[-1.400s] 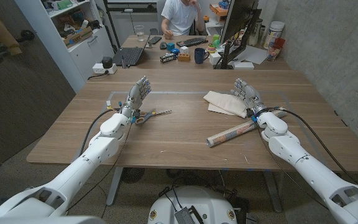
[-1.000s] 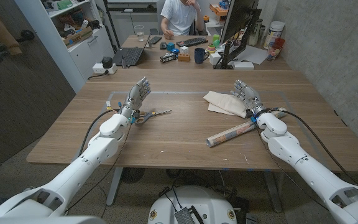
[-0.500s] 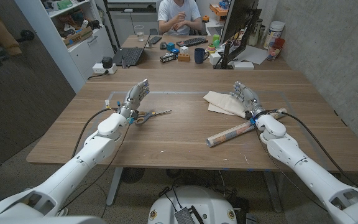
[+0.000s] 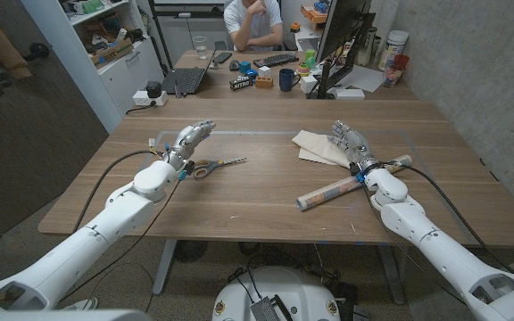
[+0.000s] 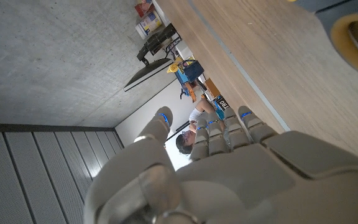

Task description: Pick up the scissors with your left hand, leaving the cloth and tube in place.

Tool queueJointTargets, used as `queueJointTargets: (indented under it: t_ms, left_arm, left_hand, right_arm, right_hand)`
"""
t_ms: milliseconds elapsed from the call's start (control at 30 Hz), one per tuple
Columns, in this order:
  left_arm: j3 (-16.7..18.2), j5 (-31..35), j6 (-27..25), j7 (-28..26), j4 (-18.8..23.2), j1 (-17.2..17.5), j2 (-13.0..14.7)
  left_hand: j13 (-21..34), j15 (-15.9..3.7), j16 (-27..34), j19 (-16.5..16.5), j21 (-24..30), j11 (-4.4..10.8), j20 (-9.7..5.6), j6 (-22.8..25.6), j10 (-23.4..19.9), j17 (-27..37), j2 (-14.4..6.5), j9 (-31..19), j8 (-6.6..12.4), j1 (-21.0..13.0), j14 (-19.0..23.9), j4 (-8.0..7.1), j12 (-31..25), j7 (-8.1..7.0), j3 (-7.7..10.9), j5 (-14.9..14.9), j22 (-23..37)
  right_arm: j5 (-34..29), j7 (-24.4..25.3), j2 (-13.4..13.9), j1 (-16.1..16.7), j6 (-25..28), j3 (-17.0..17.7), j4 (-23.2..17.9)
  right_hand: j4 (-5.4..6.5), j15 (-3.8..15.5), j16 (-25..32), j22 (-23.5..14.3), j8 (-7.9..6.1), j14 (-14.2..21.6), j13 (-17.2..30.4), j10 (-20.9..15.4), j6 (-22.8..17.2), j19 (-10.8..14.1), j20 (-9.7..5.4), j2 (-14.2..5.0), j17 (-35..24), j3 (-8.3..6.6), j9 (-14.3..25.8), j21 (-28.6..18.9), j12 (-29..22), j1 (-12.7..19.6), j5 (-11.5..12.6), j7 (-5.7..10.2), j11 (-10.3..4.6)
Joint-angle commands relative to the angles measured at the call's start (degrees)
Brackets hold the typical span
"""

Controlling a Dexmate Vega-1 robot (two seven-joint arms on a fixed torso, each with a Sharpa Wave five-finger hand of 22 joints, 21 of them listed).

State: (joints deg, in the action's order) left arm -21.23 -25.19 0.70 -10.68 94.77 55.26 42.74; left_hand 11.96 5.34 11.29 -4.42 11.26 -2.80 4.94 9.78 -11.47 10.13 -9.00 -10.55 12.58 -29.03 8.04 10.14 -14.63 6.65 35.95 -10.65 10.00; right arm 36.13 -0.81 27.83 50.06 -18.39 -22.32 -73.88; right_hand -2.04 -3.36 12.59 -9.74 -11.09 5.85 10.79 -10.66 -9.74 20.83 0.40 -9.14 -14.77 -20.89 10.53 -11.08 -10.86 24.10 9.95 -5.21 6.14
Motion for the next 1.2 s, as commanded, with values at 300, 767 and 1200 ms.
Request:
queueJointTargets:
  t_ms: [300, 767, 1200]
  left_arm:
    - [-1.1, 11.7, -19.3, -7.7, 14.1, 2.0, 9.3]
    - [-6.1, 24.1, -39.0, -8.1, 26.2, -1.1, 15.2]
    - [-14.2, 36.7, -52.3, -0.8, 33.3, -5.8, 20.6]
  left_hand:
    - [1.0, -0.56, 0.5, -0.1, 0.2, 1.56, 0.61, 2.3, -2.3, 0.1, 1.1, -0.2, 0.67, -4.5, 1.6, 0.91, -1.1, -0.82, 0.78, -0.7, 0.2]
    - [3.1, 0.44, 1.1, 0.5, 0.2, 2.14, 5.99, 5.2, -3.3, 0.7, 2.6, -0.4, 1.45, -9.4, 3.5, 0.42, -2.4, -1.45, 0.08, -0.4, 0.5]
    - [5.1, 0.18, 1.1, 1.3, 0.1, 2.48, 6.94, 5.7, -1.5, 1.3, 4.0, -0.6, 1.53, -12.6, 3.1, 0.72, -2.5, -2.46, -0.79, 0.0, 0.6]
  right_arm:
    - [-4.6, 4.4, 2.6, 2.0, -1.3, 0.4, -7.1]
    - [-6.4, 6.5, 0.6, 4.6, -6.6, 0.6, -8.6]
    - [-11.8, 10.8, 0.4, 4.8, -7.5, 0.6, -12.2]
  right_hand:
    - [0.05, 0.14, 0.3, -0.2, -0.33, 0.6, 0.3, -0.6, -1.1, 0.4, 0.04, -0.32, -0.1, 0.04, 0.3, -0.3, -0.6, 0.2, 0.4, -0.03, 0.0]
    - [0.11, 0.18, 0.4, -0.2, -0.38, 0.7, 0.3, -0.8, -1.4, 0.3, 0.05, -0.46, -0.1, 0.06, 0.3, -0.3, -0.7, 0.2, 0.4, -0.08, 0.01]
    - [0.18, 0.29, 0.4, -0.2, -0.42, 0.8, 0.3, -1.0, -1.7, 0.4, 0.06, -0.41, -0.1, 0.18, 0.3, -0.3, -0.7, 0.1, 0.4, -0.09, 0.07]
